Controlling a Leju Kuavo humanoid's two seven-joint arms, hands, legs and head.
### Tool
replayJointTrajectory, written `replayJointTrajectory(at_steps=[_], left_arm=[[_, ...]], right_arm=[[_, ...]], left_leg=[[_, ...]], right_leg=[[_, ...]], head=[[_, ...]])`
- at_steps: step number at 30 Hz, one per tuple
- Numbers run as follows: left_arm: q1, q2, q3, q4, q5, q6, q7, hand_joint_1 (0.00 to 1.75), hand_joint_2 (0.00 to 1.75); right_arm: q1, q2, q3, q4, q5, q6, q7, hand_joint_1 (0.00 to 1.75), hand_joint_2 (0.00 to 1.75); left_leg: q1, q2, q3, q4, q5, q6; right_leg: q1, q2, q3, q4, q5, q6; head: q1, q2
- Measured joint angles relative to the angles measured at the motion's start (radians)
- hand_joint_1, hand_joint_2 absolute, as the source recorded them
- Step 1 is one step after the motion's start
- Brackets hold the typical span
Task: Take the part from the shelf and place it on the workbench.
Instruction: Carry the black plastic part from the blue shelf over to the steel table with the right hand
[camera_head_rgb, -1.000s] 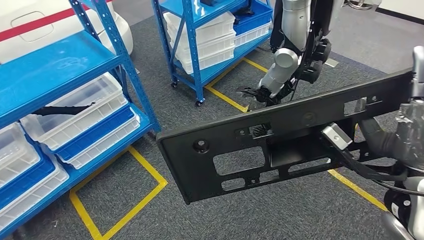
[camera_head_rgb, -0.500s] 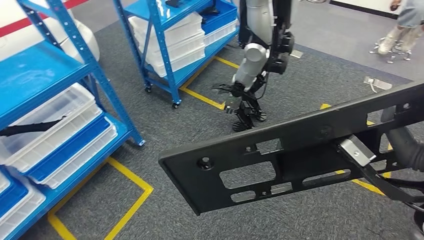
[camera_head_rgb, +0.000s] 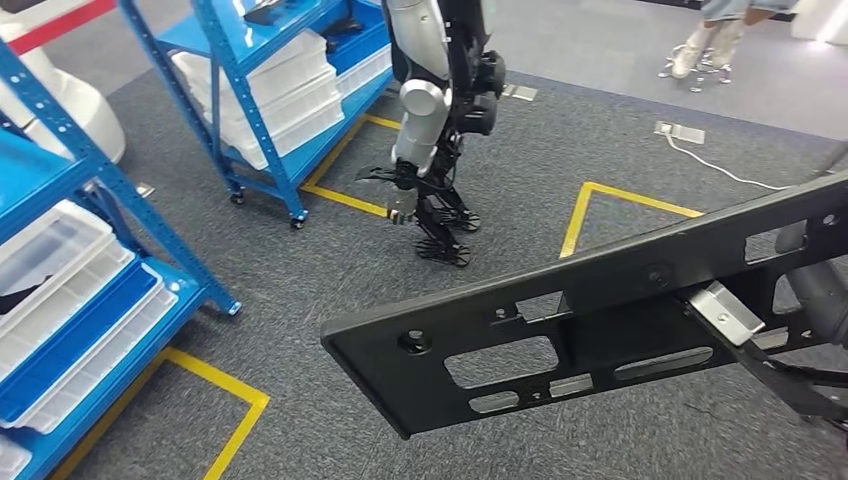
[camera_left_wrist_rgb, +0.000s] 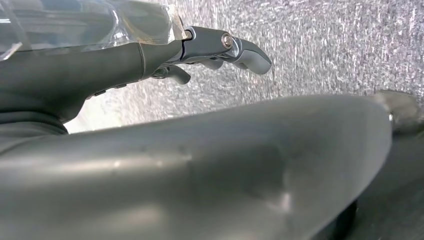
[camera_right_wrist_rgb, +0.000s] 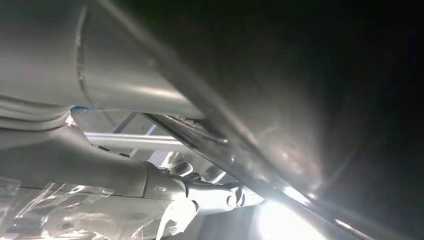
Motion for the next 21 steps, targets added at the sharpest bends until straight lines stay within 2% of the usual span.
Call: replayJointTrajectory(at_steps=[1, 2, 4, 5, 6, 7, 9, 10, 11, 12, 13, 15, 16, 17, 19, 20, 21], left_arm=[[-0.001, 0.002, 0.000, 0.000, -0.002, 0.000, 0.009, 0.00, 0.00], [-0.001, 0.004, 0.000, 0.001, -0.002, 0.000, 0.018, 0.00, 0.00], [-0.002, 0.006, 0.000, 0.001, -0.001, 0.000, 0.033, 0.00, 0.00], [-0.003, 0.007, 0.000, 0.001, 0.000, 0.000, 0.039, 0.00, 0.00], [-0.004, 0.007, 0.000, 0.001, 0.001, 0.000, 0.044, 0.00, 0.00], [-0.004, 0.007, 0.000, 0.001, 0.002, 0.001, 0.049, 0.00, 0.00], [-0.002, 0.008, 0.000, 0.001, 0.003, 0.003, 0.056, 0.00, 0.00], [-0.001, 0.009, 0.000, 0.001, 0.003, 0.005, 0.059, 0.00, 0.00], [0.000, 0.009, -0.001, 0.001, 0.003, 0.004, 0.061, 0.00, 0.00], [0.001, 0.009, -0.001, 0.001, 0.004, 0.004, 0.064, 0.00, 0.00], [0.001, 0.009, -0.001, 0.001, 0.005, 0.003, 0.066, 0.00, 0.00], [-0.001, 0.016, -0.001, 0.002, 0.008, 0.002, 0.069, 0.00, 0.00], [-0.002, 0.021, -0.001, 0.003, 0.010, -0.001, 0.069, 0.00, 0.00], [-0.003, 0.027, -0.001, 0.005, 0.012, -0.004, 0.068, 0.00, 0.00], [-0.004, 0.036, -0.001, 0.006, 0.014, -0.011, 0.066, 0.00, 0.00], [-0.005, 0.037, -0.001, 0.006, 0.016, -0.013, 0.065, 0.00, 0.00], [-0.005, 0.039, -0.001, 0.007, 0.017, -0.015, 0.062, 0.00, 0.00]], right_arm=[[0.010, -0.002, -0.004, -0.002, 0.006, -0.008, 0.001, 0.00, 0.00], [0.020, -0.004, -0.007, -0.003, 0.014, -0.014, 0.001, 0.00, 0.00], [0.041, -0.009, -0.013, -0.005, 0.029, -0.026, -0.002, 0.00, 0.00], [0.049, -0.012, -0.016, -0.006, 0.037, -0.031, -0.005, 0.00, 0.00], [0.056, -0.016, -0.020, -0.006, 0.044, -0.037, -0.009, 0.00, 0.00], [0.062, -0.019, -0.025, -0.006, 0.049, -0.042, -0.012, 0.00, 0.00], [0.079, -0.020, -0.031, -0.006, 0.058, -0.049, -0.019, 0.00, 0.00], [0.088, -0.020, -0.034, -0.006, 0.061, -0.051, -0.023, 0.00, 0.00], [0.098, -0.020, -0.036, -0.006, 0.066, -0.054, -0.028, 0.00, 0.00], [0.106, -0.020, -0.038, -0.006, 0.073, -0.059, -0.032, 0.00, 0.00], [0.113, -0.020, -0.040, -0.006, 0.082, -0.064, -0.037, 0.00, 0.00], [0.129, -0.020, -0.046, -0.006, 0.107, -0.079, -0.049, 0.00, 0.00], [0.139, -0.019, -0.048, -0.006, 0.123, -0.086, -0.058, 0.00, 0.00], [0.148, -0.019, -0.050, -0.006, 0.139, -0.091, -0.067, 0.00, 0.00], [0.163, -0.014, -0.052, -0.006, 0.172, -0.098, -0.088, 0.00, 0.00], [0.167, -0.012, -0.053, -0.007, 0.186, -0.101, -0.097, 0.00, 0.00], [0.171, -0.011, -0.054, -0.007, 0.199, -0.103, -0.106, 0.00, 0.00]], left_leg=[[-0.005, -0.017, 0.027, -0.058, 0.021, 0.007], [-0.008, -0.028, 0.041, -0.091, 0.030, 0.011], [-0.010, -0.012, 0.045, -0.107, 0.033, 0.007], [-0.007, 0.001, 0.047, -0.113, 0.039, 0.004], [-0.004, 0.013, 0.049, -0.119, 0.044, 0.002], [0.000, 0.026, 0.050, -0.126, 0.049, 0.001], [0.004, 0.050, 0.050, -0.130, 0.053, 0.001], [0.005, 0.064, 0.048, -0.130, 0.053, 0.000], [0.007, 0.078, 0.047, -0.129, 0.053, -0.001], [0.010, 0.091, 0.045, -0.128, 0.052, -0.004], [0.015, 0.103, 0.045, -0.125, 0.050, -0.011], [0.024, 0.123, 0.040, -0.106, 0.036, -0.033], [0.026, 0.131, 0.036, -0.089, 0.025, -0.044], [0.025, 0.138, 0.032, -0.076, 0.016, -0.054], [0.023, 0.147, 0.028, -0.060, 0.004, -0.068], [0.023, 0.142, 0.026, -0.053, -0.004, -0.074], [0.026, 0.127, 0.016, -0.032, -0.024, -0.078]], right_leg=[[-0.001, 0.011, -0.003, 0.000, 0.003, 0.002], [-0.003, 0.022, -0.007, 0.000, 0.007, 0.005], [-0.006, 0.048, -0.017, -0.001, 0.016, 0.013], [-0.007, 0.047, -0.021, 0.004, 0.016, 0.015], [-0.005, 0.031, -0.028, 0.019, 0.007, 0.017], [-0.003, 0.003, -0.043, 0.052, -0.017, 0.020], [-0.002, -0.055, -0.096, 0.175, -0.092, 0.030], [-0.007, -0.068, -0.122, 0.241, -0.123, 0.037], [-0.015, -0.075, -0.137, 0.282, -0.137, 0.045], [-0.022, -0.080, -0.133, 0.286, -0.132, 0.054], [-0.031, -0.087, -0.106, 0.246, -0.110, 0.064], [-0.044, -0.121, -0.029, 0.117, -0.064, 0.089], [-0.048, -0.133, -0.003, 0.071, -0.053, 0.090], [-0.051, -0.141, 0.007, 0.050, -0.053, 0.087], [-0.056, -0.124, -0.001, 0.058, -0.057, 0.070], [-0.056, -0.116, -0.007, 0.062, -0.058, 0.068], [-0.056, -0.106, -0.013, 0.065, -0.057, 0.068]], head=[[0.000, 0.000], [0.000, 0.000], [0.000, 0.000], [0.000, 0.000], [0.000, 0.000], [0.001, 0.000], [0.002, 0.000], [0.002, 0.000], [0.002, 0.000], [0.002, 0.000], [0.002, 0.000], [0.003, 0.000], [0.003, 0.000], [0.002, 0.000], [-0.001, 0.000], [-0.002, 0.000], [-0.004, 0.000]])
